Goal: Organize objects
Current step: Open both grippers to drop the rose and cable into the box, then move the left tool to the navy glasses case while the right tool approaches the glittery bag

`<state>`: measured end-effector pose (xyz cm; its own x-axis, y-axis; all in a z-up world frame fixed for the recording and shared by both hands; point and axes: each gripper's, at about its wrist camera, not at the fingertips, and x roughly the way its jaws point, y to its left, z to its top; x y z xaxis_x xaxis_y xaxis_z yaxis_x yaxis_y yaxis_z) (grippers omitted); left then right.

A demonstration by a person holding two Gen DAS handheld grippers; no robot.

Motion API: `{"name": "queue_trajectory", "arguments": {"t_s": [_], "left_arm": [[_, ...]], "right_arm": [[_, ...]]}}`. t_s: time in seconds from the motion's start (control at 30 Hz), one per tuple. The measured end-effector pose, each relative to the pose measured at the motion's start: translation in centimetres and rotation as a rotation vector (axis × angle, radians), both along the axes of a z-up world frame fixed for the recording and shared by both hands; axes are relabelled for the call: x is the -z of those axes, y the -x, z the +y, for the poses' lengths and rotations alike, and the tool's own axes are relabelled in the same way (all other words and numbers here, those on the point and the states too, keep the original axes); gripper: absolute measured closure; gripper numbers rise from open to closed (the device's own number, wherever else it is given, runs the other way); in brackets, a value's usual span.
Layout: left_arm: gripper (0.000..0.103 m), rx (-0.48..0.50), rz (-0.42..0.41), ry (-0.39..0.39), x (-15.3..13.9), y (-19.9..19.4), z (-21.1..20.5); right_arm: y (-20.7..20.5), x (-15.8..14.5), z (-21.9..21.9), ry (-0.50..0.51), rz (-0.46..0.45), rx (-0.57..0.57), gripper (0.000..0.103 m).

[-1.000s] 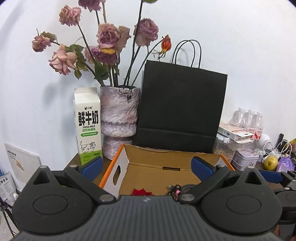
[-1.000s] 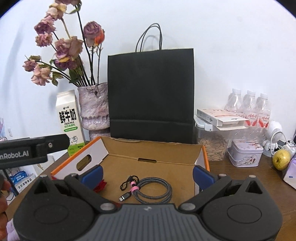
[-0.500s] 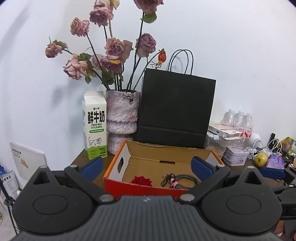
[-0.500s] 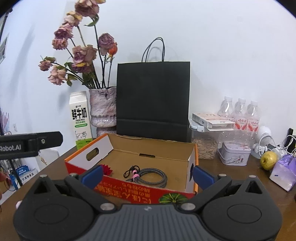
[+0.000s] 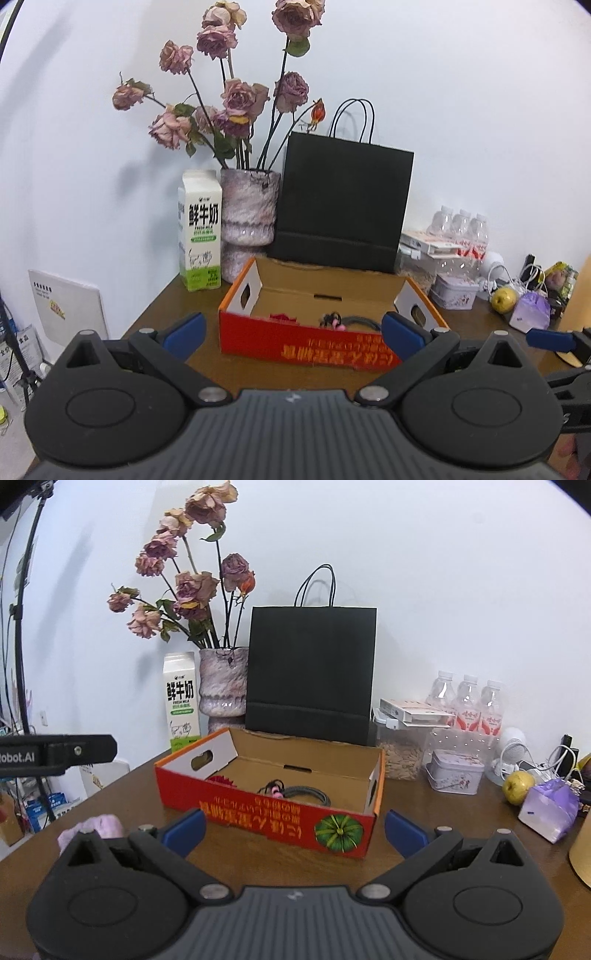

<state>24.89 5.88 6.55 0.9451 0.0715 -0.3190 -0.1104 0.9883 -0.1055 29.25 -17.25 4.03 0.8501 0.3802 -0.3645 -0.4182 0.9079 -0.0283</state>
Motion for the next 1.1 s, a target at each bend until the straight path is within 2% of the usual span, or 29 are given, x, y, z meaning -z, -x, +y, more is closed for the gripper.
{"name": "queue_trajectory", "arguments": {"t_s": [0.47, 0.83, 1.1], "left_arm": [[0.0, -0.01, 0.074, -0.014, 2.8, 4.9, -1.7], [0.0, -0.009, 0.136, -0.031, 4.7, 7.6, -3.3], [0.0, 0.011, 0.212, -0.037, 7.1, 8.9, -4.2]], "right_arm": [[5.7, 3.0, -3.9, 0.041, 0.032, 0.002, 0.0], [8.5, 5.1, -7.5, 0.038, 0.076, 0.025, 0.0], [9.7, 7.1, -9.3, 0.049, 0.119, 0.037, 0.0]]}}
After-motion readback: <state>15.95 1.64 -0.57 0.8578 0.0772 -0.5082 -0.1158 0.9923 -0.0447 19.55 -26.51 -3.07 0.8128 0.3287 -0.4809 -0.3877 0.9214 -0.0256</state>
